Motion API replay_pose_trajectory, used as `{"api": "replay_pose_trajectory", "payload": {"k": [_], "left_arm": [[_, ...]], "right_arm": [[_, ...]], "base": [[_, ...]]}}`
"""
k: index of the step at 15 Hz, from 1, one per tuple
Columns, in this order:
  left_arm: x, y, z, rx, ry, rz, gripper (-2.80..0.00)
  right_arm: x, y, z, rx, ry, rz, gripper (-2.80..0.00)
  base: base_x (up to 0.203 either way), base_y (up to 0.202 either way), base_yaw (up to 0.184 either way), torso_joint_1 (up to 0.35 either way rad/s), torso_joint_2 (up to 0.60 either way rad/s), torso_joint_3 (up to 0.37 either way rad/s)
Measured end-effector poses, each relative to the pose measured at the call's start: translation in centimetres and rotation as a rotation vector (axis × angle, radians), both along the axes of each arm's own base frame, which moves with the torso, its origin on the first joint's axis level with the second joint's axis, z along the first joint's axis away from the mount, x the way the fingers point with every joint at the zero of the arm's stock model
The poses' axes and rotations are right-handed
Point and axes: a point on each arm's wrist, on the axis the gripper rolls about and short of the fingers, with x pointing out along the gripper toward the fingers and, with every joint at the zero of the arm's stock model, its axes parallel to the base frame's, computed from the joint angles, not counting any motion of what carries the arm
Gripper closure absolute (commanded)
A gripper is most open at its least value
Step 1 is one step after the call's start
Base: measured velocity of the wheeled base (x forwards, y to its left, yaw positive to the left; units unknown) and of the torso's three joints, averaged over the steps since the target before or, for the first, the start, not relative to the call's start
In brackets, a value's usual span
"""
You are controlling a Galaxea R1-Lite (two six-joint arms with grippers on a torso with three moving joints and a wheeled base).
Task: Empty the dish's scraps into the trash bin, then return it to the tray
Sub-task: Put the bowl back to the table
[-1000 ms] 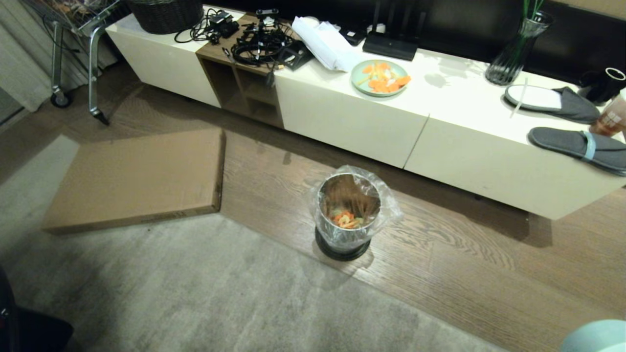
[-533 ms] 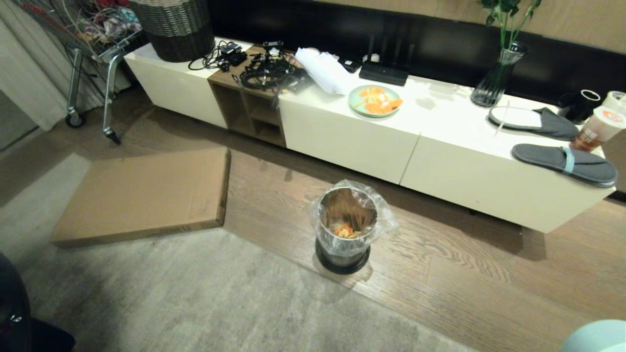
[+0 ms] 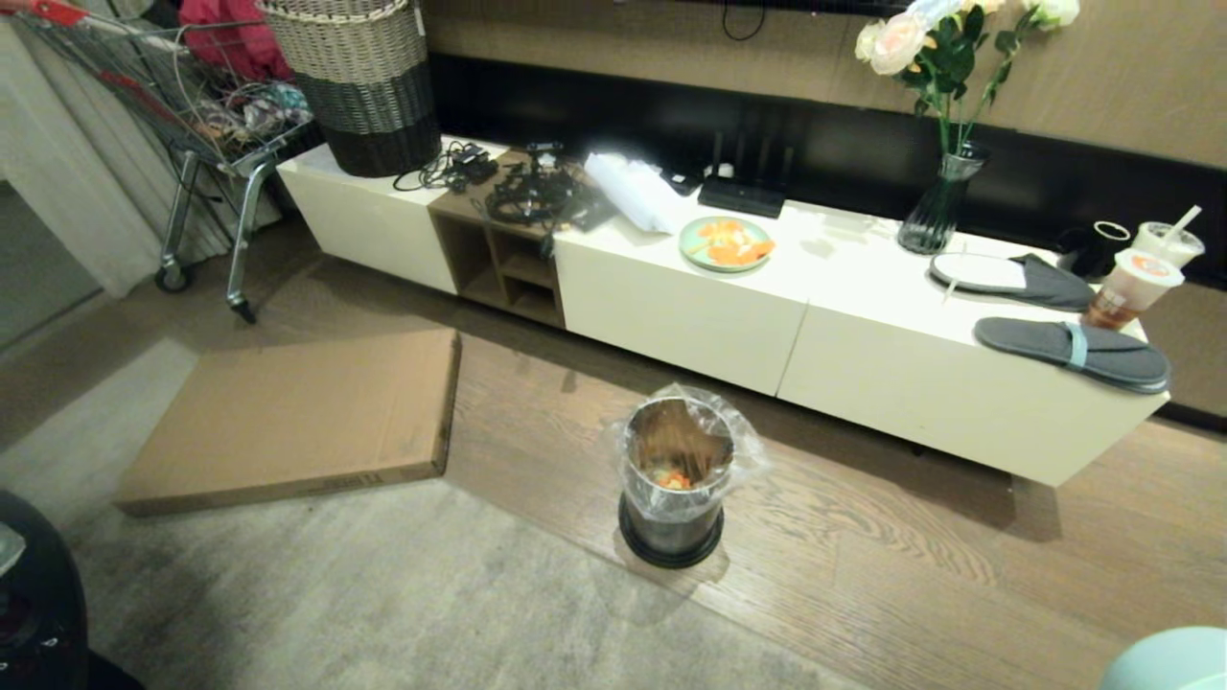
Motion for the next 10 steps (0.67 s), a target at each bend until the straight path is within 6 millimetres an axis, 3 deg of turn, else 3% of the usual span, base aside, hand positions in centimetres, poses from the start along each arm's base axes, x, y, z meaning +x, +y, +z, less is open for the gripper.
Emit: {"api": "replay_pose_trajectory", "payload": {"k": [8, 10], "left_arm": [[0.0, 0.0, 0.0, -0.002, 0.0, 0.001, 0.0], [0.0, 0.0, 0.0, -0.003, 0.0, 0.001, 0.0]], "right_arm": [[0.0, 0.0, 0.0, 0.0, 0.0, 0.0, 0.0], [0.0, 0.0, 0.01, 0.001, -0.001, -0.002, 0.0]], "base": [[0.0, 0.0, 0.0, 0.003, 0.0, 0.203], [0.0, 0.0, 0.0, -0.001, 0.0, 0.035]]}}
